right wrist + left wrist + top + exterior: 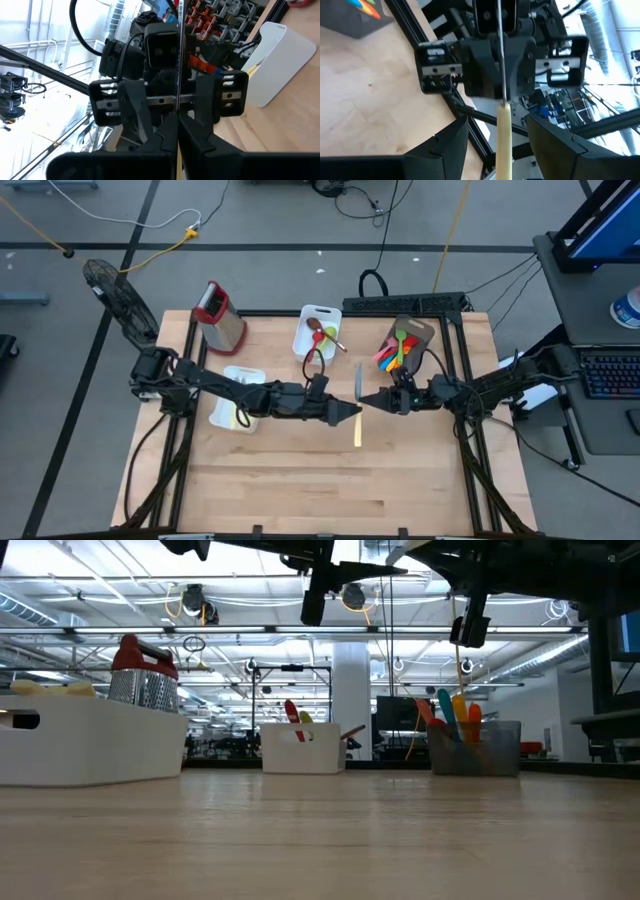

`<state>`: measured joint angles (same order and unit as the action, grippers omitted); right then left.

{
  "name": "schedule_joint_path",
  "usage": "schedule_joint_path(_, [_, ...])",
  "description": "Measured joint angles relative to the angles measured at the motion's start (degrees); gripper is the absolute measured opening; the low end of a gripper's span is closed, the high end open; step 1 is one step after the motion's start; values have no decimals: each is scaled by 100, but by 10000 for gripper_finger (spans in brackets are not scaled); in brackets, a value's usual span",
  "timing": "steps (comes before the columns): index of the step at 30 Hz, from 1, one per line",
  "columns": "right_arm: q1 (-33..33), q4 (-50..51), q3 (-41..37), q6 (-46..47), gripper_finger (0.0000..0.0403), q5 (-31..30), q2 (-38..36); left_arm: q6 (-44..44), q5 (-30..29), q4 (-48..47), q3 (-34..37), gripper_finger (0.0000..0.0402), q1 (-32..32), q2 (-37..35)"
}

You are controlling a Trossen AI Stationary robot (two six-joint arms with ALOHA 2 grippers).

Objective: Pick & Place Kitchen Items
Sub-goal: Put the yellow knife into the bottom white bin

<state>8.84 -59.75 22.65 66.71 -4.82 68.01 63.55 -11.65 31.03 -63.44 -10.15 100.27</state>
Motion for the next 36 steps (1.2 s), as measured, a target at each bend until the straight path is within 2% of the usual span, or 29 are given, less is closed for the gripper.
schedule_joint_path(7, [-127,2,-2,-143,0,-135,0,150,3,-11,-10,202,102,57])
schedule_joint_path(11, [-181,13,-2,-162,0,-128,0,87,16,-46,-194,178,139,242])
schedule_joint_path(13, [-192,23,-2,-163,0,-120,0,44,211,-7,-336,163,196,355])
schedule_joint_path(18, [-192,42,-2,-183,0,-115,-1,164,730,-45,-425,112,355,447])
schedule_joint_path(23, [-192,73,-7,-235,0,-123,2,149,1233,-95,-422,24,437,450])
schedule_joint_path(31, [-210,97,-11,-300,0,-51,7,120,1491,-360,-422,21,425,440])
schedule_joint_path(36, [-216,116,-12,-297,5,185,9,106,1542,-1057,-426,21,404,277])
